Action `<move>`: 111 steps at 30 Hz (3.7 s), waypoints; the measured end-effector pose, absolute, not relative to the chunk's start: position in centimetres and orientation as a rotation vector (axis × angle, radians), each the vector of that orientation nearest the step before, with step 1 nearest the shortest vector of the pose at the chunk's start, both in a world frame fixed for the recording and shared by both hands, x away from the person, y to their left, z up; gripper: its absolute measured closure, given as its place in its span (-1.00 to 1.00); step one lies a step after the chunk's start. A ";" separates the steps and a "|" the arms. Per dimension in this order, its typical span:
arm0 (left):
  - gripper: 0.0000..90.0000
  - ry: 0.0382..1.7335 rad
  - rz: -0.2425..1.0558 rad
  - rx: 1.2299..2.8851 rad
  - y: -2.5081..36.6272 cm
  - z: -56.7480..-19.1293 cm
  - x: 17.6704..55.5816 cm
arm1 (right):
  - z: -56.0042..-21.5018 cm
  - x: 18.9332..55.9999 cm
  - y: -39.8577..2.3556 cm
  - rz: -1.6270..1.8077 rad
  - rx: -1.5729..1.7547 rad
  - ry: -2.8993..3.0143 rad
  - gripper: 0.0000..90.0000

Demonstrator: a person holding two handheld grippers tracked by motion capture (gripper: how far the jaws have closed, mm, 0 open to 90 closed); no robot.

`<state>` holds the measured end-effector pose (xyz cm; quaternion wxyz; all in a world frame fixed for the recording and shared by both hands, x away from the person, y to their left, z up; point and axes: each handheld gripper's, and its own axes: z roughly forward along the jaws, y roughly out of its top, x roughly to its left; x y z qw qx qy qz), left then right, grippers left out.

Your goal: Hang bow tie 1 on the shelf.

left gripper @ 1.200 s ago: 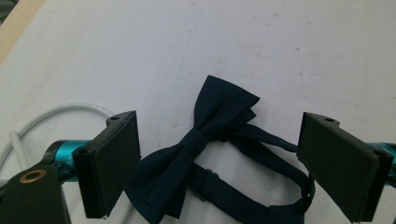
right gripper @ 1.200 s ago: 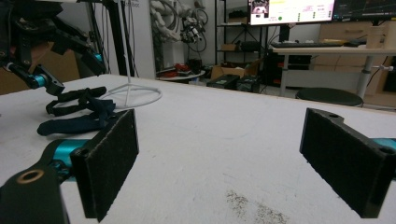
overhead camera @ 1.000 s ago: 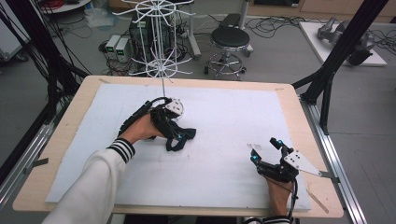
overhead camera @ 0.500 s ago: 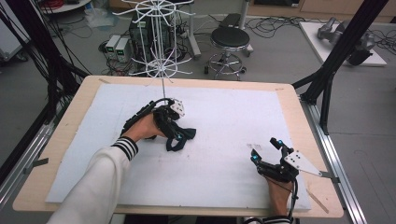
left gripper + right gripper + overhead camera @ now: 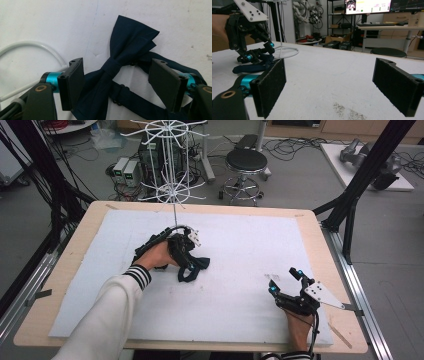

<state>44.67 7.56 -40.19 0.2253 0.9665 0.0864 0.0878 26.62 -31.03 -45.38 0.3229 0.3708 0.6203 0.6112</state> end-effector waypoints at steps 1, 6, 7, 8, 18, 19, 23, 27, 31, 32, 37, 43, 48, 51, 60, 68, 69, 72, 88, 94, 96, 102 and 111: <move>-0.33 0.238 0.248 2.672 7.5 -40.2 44.7 | -45.4 26.6 -31.1 1.603 0.968 1.627 -0.75; -0.27 0.228 0.255 2.688 7.4 -40.3 44.8 | -45.4 26.6 -31.0 1.605 0.972 1.622 -0.75; -0.27 0.228 0.255 2.691 7.3 -40.4 44.8 | -45.4 26.6 -31.1 1.606 0.970 1.624 -0.75; -0.26 0.226 0.256 2.695 7.3 -40.4 44.8 | -45.4 26.6 -31.0 1.608 0.973 1.623 -0.75; -0.04 0.170 0.281 2.719 7.1 -40.8 44.8 | -45.4 26.6 -31.0 1.607 0.979 1.625 -0.75; -0.01 0.166 0.287 2.718 7.1 -40.8 44.9 | -45.4 26.6 -31.0 1.607 0.978 1.625 -0.75; 0.13 0.138 0.308 2.748 6.9 -41.0 44.8 | -45.4 26.6 -31.0 1.607 0.980 1.623 -0.75; 0.21 0.145 0.290 2.753 6.8 -41.1 44.8 | -45.4 26.6 -31.0 1.609 0.983 1.625 -0.75; 0.47 0.144 0.295 2.760 6.9 -41.1 44.8 | -45.4 26.6 -31.0 1.611 0.984 1.623 -0.75; 0.49 0.155 0.282 2.763 6.9 -41.1 44.8 | -45.4 26.6 -31.0 1.609 0.984 1.623 -0.75; 0.62 0.164 0.293 2.770 6.8 -41.0 44.7 | -45.4 26.6 -31.1 1.610 0.984 1.623 -0.75; 0.66 0.173 0.291 2.774 6.8 -40.8 44.5 | -45.4 26.6 -31.0 1.609 0.982 1.622 -0.75; 0.66 0.191 0.299 2.745 7.0 -40.5 44.1 | -45.4 26.6 -31.1 1.610 0.985 1.622 -0.75; 0.66 0.208 0.301 2.728 7.2 -40.3 43.9 | -45.4 26.6 -31.0 1.609 0.983 1.622 -0.75; 0.66 0.237 0.304 2.698 7.6 -39.8 43.5 | -45.4 26.6 -31.0 1.608 0.981 1.620 -0.75; 0.66 0.265 0.319 2.636 8.1 -39.0 42.9 | -45.4 26.6 -31.0 1.607 0.976 1.620 -0.75; 0.66 0.272 0.319 2.629 8.2 -38.9 42.8 | -45.4 26.6 -31.1 1.606 0.973 1.622 -0.75; 0.66 0.297 0.326 2.591 8.6 -38.3 42.4 | -45.4 26.6 -31.0 1.607 0.974 1.621 -0.75; 0.66 0.366 0.356 2.441 10.7 -36.4 40.5 | -45.4 26.5 -31.0 1.604 0.971 1.622 -0.75; 0.66 0.384 0.377 2.406 11.4 -35.3 40.0 | -45.4 26.6 -31.0 1.601 0.976 1.618 -0.75; 0.66 0.392 0.376 2.400 11.6 -35.0 39.8 | -45.4 26.5 -31.0 1.603 0.978 1.617 -0.75; 0.66 0.396 0.375 2.361 11.8 -34.6 39.4 | -45.4 26.6 -31.0 1.598 0.971 1.616 -0.75; 0.66 0.426 0.368 2.296 12.6 -33.5 38.8 | -45.4 26.6 -31.0 1.596 0.980 1.619 -0.75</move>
